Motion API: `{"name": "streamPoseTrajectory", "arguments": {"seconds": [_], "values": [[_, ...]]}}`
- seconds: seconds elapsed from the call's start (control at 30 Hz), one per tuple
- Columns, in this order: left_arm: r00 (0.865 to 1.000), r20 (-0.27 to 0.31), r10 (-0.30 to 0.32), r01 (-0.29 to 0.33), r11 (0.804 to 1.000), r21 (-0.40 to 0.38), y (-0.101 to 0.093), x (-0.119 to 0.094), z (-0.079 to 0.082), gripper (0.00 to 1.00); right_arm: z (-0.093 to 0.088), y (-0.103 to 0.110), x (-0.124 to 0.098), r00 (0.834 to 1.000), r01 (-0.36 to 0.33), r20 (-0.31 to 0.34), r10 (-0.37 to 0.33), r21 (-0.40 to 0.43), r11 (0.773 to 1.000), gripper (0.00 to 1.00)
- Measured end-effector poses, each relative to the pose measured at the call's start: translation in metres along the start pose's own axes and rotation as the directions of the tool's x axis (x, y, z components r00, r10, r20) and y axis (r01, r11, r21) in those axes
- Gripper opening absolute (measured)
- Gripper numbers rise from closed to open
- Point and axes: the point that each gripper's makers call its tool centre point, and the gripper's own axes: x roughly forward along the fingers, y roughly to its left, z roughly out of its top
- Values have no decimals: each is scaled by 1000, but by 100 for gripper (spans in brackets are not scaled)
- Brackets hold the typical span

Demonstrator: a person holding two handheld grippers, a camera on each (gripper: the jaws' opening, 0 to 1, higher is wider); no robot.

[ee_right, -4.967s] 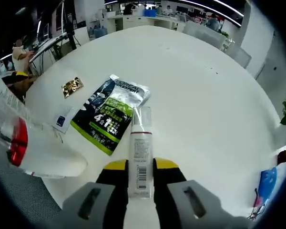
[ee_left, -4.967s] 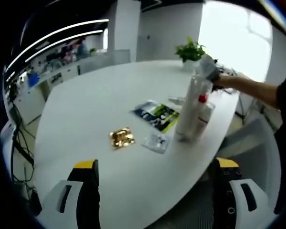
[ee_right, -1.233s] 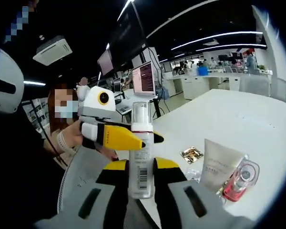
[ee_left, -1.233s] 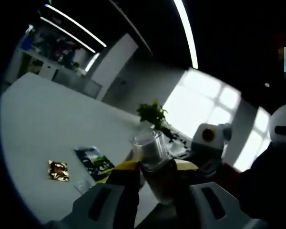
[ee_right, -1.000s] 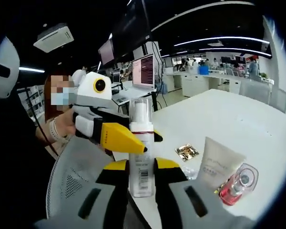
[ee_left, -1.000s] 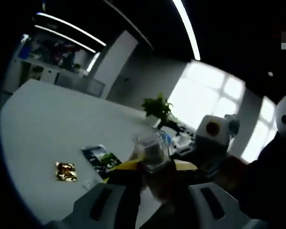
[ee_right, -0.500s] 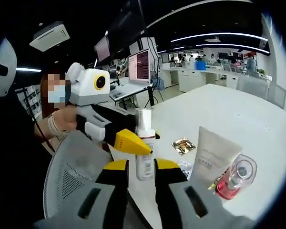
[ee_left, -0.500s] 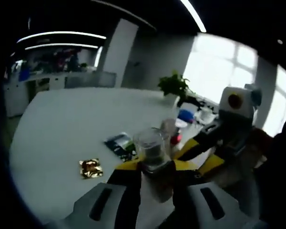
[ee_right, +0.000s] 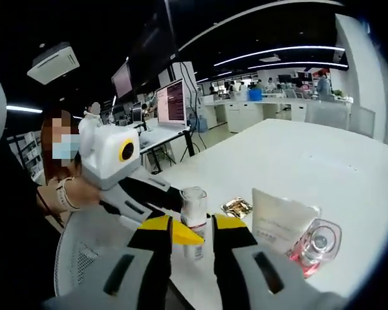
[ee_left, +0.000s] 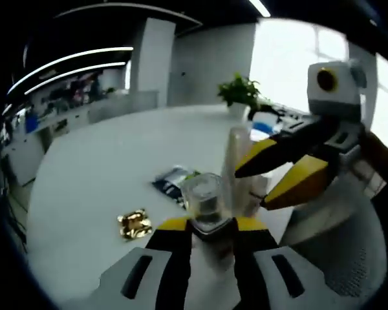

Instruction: Arrange the skincare products in the storage area until every visible bottle or jar stands upright without overlapping.

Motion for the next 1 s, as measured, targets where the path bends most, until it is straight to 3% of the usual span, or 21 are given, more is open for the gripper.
{"name": "streamPoseTrajectory", "arguments": {"seconds": [0.2,0.43,0.63,1.0], "values": [[1000,-3,-8,8,999,32,-3,4,-4,20,-7,-5,14,998,54,-18,-55,-44,998,27],[1000,7,6,-6,1000,28,3,6,-6,20,-8,-12,24,995,97,-5,-97,-19,995,27],[999,0,33,-32,996,85,5,7,-7,20,-10,-16,32,988,154,-16,-154,-32,988,27],[997,-15,76,-73,988,136,11,6,-9,20,-9,-15,41,981,188,34,-192,93,978,25]]}}
